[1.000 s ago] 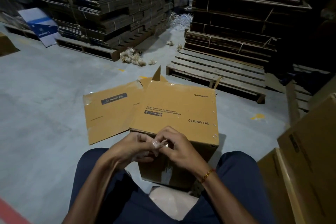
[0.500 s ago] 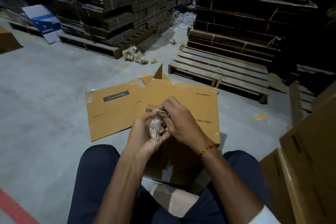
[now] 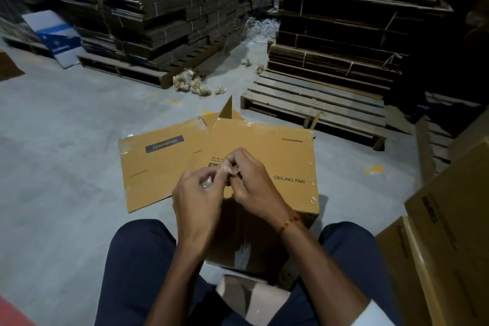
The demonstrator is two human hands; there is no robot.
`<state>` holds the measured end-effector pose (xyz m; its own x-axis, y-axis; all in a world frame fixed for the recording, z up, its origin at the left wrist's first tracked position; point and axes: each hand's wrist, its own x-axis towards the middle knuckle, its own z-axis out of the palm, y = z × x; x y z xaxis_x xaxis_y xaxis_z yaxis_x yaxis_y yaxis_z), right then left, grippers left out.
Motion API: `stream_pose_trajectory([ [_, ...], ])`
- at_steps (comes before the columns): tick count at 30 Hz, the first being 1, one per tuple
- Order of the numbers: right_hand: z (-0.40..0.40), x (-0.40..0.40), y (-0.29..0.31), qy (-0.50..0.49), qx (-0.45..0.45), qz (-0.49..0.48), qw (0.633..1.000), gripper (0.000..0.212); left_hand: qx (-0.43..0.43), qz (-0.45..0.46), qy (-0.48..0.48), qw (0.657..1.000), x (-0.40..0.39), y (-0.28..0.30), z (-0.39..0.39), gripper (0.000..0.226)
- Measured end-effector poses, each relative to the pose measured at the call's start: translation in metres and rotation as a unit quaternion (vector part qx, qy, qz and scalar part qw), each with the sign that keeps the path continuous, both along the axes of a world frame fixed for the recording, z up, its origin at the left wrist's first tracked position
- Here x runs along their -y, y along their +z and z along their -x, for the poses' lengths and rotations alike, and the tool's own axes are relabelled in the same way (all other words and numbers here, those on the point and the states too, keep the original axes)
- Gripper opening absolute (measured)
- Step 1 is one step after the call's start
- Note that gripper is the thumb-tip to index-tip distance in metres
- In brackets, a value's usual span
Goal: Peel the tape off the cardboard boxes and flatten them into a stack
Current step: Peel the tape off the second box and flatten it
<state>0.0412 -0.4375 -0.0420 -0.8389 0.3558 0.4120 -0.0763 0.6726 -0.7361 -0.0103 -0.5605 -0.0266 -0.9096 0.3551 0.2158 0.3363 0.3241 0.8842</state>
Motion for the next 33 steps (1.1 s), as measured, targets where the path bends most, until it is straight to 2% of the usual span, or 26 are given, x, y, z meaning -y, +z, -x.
stream_pose_trajectory([
  [3,0.01,-0.001,-0.009,-0.024,0.001,0.183,0.983,0.007,-0.03,-0.125,0.019,0.991,0.007,0.004,-0.013,0.062],
  [4,0.013,-0.002,-0.009,-0.025,-0.003,0.23,0.973,0.008,-0.042,-0.162,0.006,0.986,0.009,0.003,-0.016,0.066],
  [6,0.019,0.0,-0.004,-0.008,-0.006,0.265,0.964,0.01,-0.03,-0.227,0.025,0.973,0.01,0.006,-0.016,0.053],
  [7,0.02,0.005,0.002,-0.001,-0.011,0.265,0.964,0.008,0.007,-0.27,0.06,0.961,0.008,0.005,-0.009,0.044],
  [8,0.021,0.013,0.005,-0.002,-0.019,0.261,0.965,0.007,0.078,-0.329,0.106,0.935,0.005,0.005,0.001,0.036],
  [10,0.025,0.034,0.007,-0.006,-0.039,0.227,0.973,0.007,0.276,-0.422,0.174,0.846,0.005,-0.004,0.031,0.028],
  [12,0.028,0.058,-0.007,-0.008,-0.042,0.199,0.979,0.006,0.43,-0.464,0.151,0.76,0.011,-0.017,0.058,0.026],
  [13,0.029,0.069,-0.014,-0.009,-0.041,0.204,0.978,0.006,0.475,-0.461,0.127,0.739,0.016,-0.023,0.067,0.027],
  [14,0.028,0.078,-0.019,-0.011,-0.041,0.218,0.975,0.012,0.493,-0.444,0.111,0.74,0.02,-0.028,0.07,0.028],
  [15,0.026,0.084,-0.023,-0.007,-0.042,0.234,0.971,0.019,0.49,-0.424,0.095,0.756,0.023,-0.03,0.067,0.027],
  [18,0.02,0.09,-0.029,0.001,-0.054,0.247,0.968,0.023,0.44,-0.378,0.066,0.812,0.025,-0.031,0.055,0.024],
  [21,0.02,0.091,-0.03,-0.023,-0.04,0.266,0.963,0.031,0.402,-0.363,0.029,0.84,0.023,-0.031,0.049,0.036],
  [25,0.022,0.085,-0.036,-0.09,-0.009,0.237,0.967,0.019,0.41,-0.386,0.01,0.826,0.017,-0.03,0.041,0.062],
  [28,0.019,0.084,-0.04,-0.104,0.014,0.333,0.937,0.012,0.404,-0.378,-0.016,0.833,0.014,-0.036,0.04,0.076],
  [29,0.018,0.085,-0.04,-0.103,0.006,0.379,0.92,0.01,0.404,-0.371,-0.021,0.836,0.014,-0.037,0.039,0.071],
  [31,0.018,0.085,-0.04,-0.118,-0.004,0.401,0.909,0.004,0.39,-0.358,-0.051,0.847,0.013,-0.035,0.035,0.042],
  [32,0.016,0.082,-0.039,-0.132,-0.004,0.365,0.922,0.007,0.381,-0.334,-0.07,0.859,0.014,-0.032,0.031,0.028],
  [33,0.017,0.079,-0.04,-0.14,0.004,0.309,0.941,0.01,0.36,-0.296,-0.083,0.881,0.014,-0.03,0.028,0.026],
])
